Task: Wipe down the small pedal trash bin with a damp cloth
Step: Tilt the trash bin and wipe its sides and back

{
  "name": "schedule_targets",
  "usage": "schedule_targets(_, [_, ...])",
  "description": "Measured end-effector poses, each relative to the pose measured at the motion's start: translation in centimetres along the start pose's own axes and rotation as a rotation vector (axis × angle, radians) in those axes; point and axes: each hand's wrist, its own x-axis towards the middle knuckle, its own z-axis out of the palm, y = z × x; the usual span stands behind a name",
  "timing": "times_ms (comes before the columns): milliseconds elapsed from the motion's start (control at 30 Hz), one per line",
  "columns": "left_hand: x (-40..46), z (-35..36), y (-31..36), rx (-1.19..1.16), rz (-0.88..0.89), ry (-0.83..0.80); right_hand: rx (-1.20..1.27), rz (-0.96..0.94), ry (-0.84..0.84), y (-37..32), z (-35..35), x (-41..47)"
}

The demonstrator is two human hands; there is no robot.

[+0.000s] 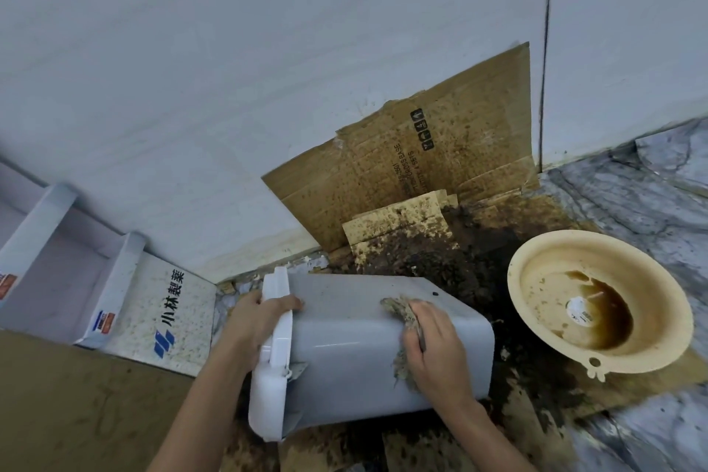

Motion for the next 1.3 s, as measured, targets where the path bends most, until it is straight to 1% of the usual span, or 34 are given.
schedule_targets(133, [-1.0,0.6,-0.1,0.066,0.113,0.039,0.007,0.082,0.046,0.8,0.7,-1.9])
schedule_targets(300, [-1.9,1.5,-0.1,0.205,0.201,0.034,0.029,0.173,0.032,1.9,0.7,-3.0])
schedule_targets(567, [-3.7,3.0,-0.3,0.320,0.324,0.100,0.073,0.176,0.054,2.3,1.0,-2.8])
schedule_targets(700, [-4.7,4.3,0.8,0.373,0.481,0.157,0.152,0.198,0.053,1.8,1.4,-1.2])
schedule_targets(800, [-4.8,5.2,1.4,0.395,0.546,0.141,0.219,0.219,0.034,1.3,1.9,0.3])
schedule_targets(967, [-4.8,6.5,0.8,0.418,0.603,0.072,0.304,0.200,0.014,0.0,2.3,1.9])
schedule_targets(1067, [-4.2,6.0,0.1,0.389,0.596,0.094,0.338,0.163,-0.004,-0.9,2.2,2.7])
schedule_targets(1200, [-3.4,5.5,-0.3,0.348,0.606,0.126,0.373,0.141,-0.102,-3.9,2.8,4.9])
schedule_targets(1300, [-3.1,5.6,-0.7,0.363,0.644,0.112,0.335,0.045,-0.154,-5.5,3.4,5.2])
